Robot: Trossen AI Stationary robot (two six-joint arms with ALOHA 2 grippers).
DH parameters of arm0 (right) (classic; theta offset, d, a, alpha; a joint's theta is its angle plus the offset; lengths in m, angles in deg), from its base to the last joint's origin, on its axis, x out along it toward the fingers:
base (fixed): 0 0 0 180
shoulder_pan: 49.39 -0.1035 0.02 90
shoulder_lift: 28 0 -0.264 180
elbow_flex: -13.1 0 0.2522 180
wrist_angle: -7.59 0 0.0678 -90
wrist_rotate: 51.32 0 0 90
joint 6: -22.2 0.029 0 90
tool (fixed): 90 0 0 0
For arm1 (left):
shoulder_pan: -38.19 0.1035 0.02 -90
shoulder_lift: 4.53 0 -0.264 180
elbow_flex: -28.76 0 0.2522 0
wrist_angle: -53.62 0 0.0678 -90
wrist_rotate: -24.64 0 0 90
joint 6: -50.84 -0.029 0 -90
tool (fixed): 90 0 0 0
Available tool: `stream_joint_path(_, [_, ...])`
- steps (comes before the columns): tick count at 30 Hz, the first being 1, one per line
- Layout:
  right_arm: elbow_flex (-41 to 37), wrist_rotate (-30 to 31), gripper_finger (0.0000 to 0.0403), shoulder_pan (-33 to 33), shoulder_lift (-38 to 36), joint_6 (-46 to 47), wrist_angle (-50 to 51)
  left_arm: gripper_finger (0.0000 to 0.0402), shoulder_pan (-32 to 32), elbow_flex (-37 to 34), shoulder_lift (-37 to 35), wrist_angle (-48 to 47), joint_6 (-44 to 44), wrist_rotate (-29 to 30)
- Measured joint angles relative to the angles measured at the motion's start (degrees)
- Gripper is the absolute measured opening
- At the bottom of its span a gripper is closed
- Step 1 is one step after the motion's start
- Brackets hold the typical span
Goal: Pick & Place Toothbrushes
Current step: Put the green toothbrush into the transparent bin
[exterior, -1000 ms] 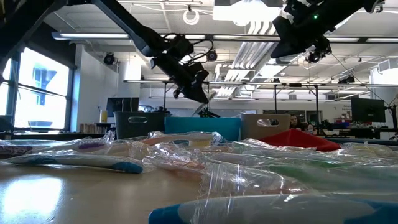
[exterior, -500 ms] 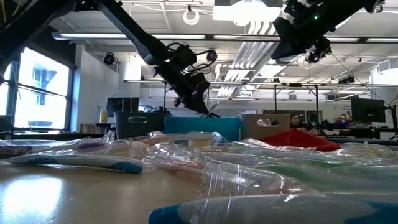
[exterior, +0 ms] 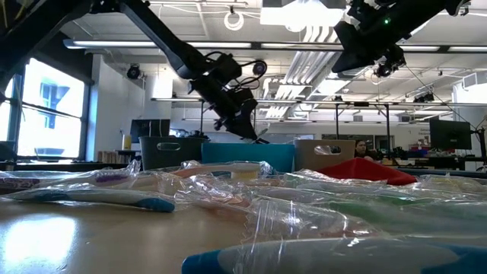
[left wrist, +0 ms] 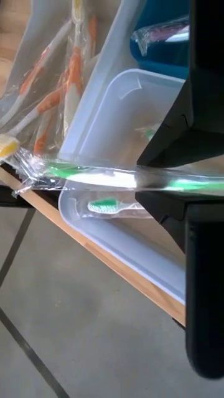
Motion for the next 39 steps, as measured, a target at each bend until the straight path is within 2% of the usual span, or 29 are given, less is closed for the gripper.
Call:
stream_joint_path(9, [0.0, 0.0, 0.0005, 0.0, 0.0, 0.0, 0.0, 0.0134, -0.6, 0.0, 0.0, 0.9, 0.3, 0.3])
stream_joint_path(13, [0.0, 0.0, 0.0005, 0.0, 0.0, 0.0, 0.0, 0.0152, -0.7, 0.0, 0.0, 2.4, 0.2, 0.3])
stream_joint_path(39, [0.0, -0.1, 0.0005, 0.0, 0.0, 0.0, 0.0, 0.0155, -0.8, 0.0, 0.0, 4.3, 0.2, 0.3])
